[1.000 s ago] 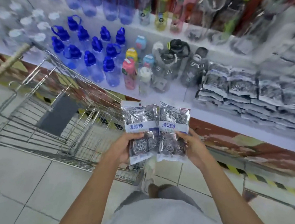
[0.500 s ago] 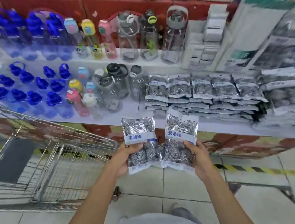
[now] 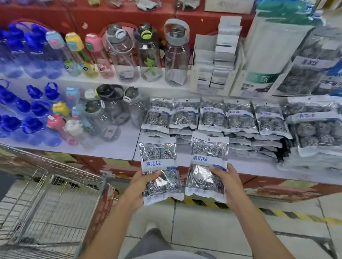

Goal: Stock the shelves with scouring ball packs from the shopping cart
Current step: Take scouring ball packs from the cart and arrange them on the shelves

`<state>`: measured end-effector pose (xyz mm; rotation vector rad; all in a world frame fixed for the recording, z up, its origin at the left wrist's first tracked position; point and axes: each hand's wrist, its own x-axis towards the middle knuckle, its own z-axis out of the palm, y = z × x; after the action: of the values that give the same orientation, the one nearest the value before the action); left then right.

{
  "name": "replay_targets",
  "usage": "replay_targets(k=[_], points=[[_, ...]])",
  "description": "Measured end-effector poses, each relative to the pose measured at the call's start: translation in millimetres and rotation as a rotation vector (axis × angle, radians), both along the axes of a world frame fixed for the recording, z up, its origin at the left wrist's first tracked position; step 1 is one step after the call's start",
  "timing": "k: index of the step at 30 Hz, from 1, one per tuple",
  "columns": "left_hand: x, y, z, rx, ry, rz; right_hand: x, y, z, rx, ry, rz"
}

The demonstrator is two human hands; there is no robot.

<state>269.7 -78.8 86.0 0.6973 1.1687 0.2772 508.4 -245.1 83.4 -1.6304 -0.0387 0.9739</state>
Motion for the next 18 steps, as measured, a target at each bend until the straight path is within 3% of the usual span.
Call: replay_targets(k=[8,14,18], points=[[60.5,87.8,-11.0,0.107,-0.010,0.028,59.7,82.3,-3.5,-0.077,-0.062,0.003],[119.3,168.8,-11.8,0.231,0.030,-0.091,107.1,162.8,8.0,-0.127,-0.079,0.005],[158.1,214.9,-15.8,0.206,0.057,-0.158,132.5,207.2,5.8,-0.174,-0.119,0.030]])
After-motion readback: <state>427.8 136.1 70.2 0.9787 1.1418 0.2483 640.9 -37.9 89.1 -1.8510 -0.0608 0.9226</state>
